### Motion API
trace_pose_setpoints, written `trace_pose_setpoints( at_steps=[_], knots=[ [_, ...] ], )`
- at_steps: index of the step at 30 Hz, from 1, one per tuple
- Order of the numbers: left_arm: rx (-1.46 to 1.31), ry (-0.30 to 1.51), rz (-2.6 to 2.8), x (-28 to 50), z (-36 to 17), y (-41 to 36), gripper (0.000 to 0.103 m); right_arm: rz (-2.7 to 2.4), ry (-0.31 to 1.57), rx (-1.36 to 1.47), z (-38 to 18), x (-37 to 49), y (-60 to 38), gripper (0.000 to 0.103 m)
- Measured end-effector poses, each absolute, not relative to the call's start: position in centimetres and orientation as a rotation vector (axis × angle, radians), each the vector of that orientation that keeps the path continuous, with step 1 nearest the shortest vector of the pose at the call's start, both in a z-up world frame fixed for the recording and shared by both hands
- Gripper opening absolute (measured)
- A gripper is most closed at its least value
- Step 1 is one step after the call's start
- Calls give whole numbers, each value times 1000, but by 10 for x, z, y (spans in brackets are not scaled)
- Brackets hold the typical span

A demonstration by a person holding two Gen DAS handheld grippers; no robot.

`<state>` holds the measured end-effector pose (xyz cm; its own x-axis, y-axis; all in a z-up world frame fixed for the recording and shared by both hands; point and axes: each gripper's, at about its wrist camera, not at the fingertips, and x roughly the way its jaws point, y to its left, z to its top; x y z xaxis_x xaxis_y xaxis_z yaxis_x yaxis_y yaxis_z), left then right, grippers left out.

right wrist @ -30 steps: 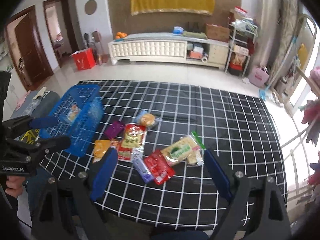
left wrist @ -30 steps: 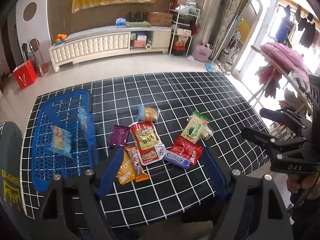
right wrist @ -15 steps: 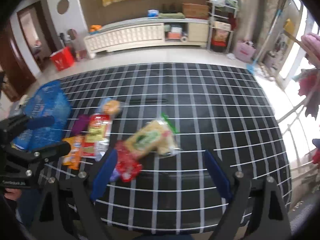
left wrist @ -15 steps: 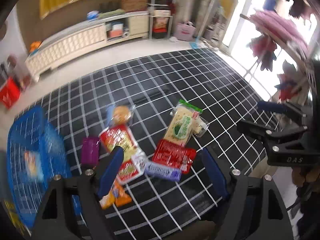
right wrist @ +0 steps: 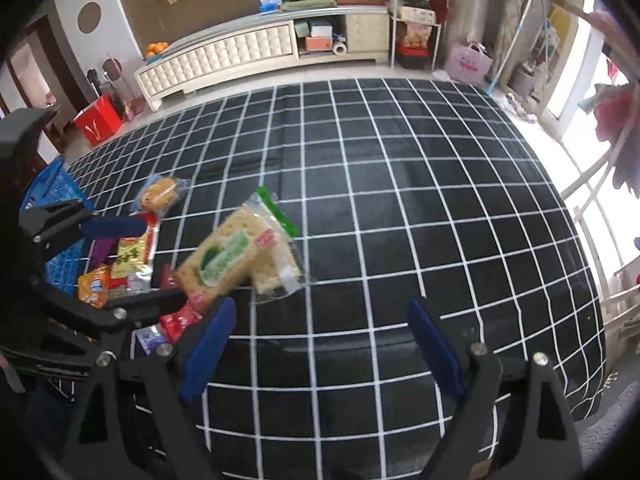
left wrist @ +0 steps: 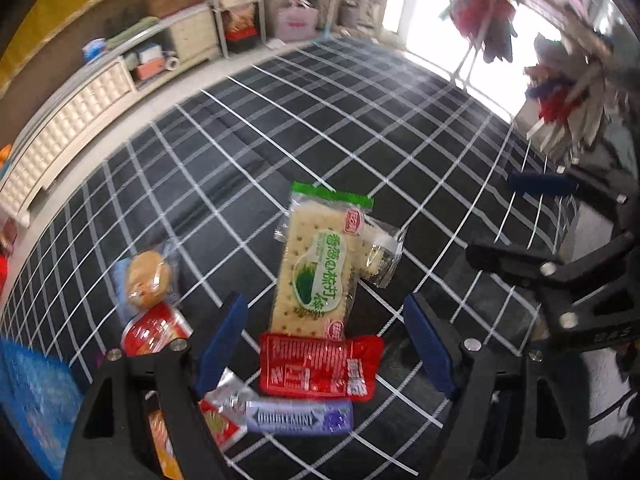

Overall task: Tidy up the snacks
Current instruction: 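Grasp the green-labelled cracker pack with the left tool while the right tool grasps a clear cracker pack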

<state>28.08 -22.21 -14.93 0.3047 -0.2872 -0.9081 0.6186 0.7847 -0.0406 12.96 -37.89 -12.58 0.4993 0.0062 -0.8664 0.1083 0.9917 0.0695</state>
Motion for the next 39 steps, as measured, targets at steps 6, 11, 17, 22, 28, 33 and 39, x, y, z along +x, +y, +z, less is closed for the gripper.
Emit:
trace_pose_setpoints(
  at_steps=[6, 11, 17, 22, 28, 33, 39],
  knots=[
    [406, 1162, -664, 304, -179, -241, 78, -76, 1073, 163, -144, 137, -395, 91],
    [366, 1224, -675, 321, -202, -242, 78, -81, 1092, 171, -154, 142, -403, 91],
    [352, 1245, -670, 326, -213, -235, 60, -75, 1112, 190, -163, 146, -404, 91],
    [383, 1249, -670, 321, -213, -234, 52, -68, 1126, 192, -165, 149, -397, 91],
    [346, 1183, -605, 316, -195, -220, 52, -45, 1128, 154, -161, 159, -388, 91],
    [282, 1123, -502, 317, -169, -188, 52, -12, 1122, 161, -160, 179, -378, 91],
    [220, 1083, -445, 316, -147, -153, 52, 74, 1136, 104, -168, 206, -350, 91]
  ],
)
